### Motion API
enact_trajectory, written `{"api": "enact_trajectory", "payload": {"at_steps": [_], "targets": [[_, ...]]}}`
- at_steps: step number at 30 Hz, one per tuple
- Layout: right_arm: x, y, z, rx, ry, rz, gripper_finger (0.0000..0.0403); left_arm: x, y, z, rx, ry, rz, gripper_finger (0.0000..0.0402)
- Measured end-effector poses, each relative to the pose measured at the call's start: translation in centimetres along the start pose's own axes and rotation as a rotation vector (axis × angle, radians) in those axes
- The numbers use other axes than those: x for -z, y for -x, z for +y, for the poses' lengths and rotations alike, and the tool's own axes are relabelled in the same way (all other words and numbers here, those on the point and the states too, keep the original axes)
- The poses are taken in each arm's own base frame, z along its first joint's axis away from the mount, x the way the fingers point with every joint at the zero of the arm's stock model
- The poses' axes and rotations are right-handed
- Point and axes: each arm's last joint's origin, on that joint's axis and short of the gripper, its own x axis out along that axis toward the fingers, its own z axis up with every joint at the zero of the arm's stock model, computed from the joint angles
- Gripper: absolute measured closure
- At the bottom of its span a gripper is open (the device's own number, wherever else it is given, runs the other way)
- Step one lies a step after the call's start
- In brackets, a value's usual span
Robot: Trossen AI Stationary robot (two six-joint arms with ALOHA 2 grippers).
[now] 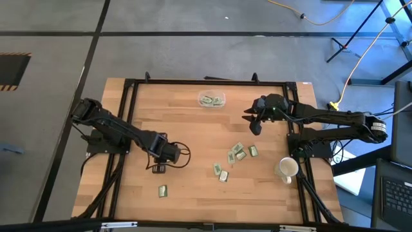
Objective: Pick and place items into bin
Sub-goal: Put the green stevia packet into the transparent bin
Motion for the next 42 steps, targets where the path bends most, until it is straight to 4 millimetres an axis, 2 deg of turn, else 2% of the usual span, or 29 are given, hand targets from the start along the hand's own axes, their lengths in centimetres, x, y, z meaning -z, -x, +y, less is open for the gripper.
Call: {"api": "enact_trajectory", "payload": {"at_steps": [4, 15, 24, 33, 38, 42], "targets": [[0.0, 0.0, 0.0, 0.000, 0.000, -0.001, 0.0251, 0.2, -1.1, 0.0, 0.024, 0.007, -0.041, 0.0329], [0.0, 0.0, 0.0, 0.001, 0.001, -0.001, 0.0251, 1.6, -3.1, 0.5, 0.006, 0.017, -0.017, 0.0330], [0.0, 0.0, 0.0, 0.001, 0.002, -0.001, 0.0251, 1.5, -3.3, 0.5, 0.003, 0.031, -0.019, 0.0335], [0.0, 0.0, 0.0, 0.001, 0.003, 0.000, 0.0251, 1.4, -3.3, 0.4, 0.002, 0.036, -0.033, 0.0397], [0.0, 0.0, 0.0, 0.001, 0.003, 0.000, 0.0251, 1.4, -3.2, 0.4, 0.005, 0.034, -0.030, 0.0399], [0.0, 0.0, 0.0, 0.001, 0.003, 0.000, 0.0251, 0.8, -2.2, 0.3, 0.038, 0.022, -0.047, 0.0400]]}}
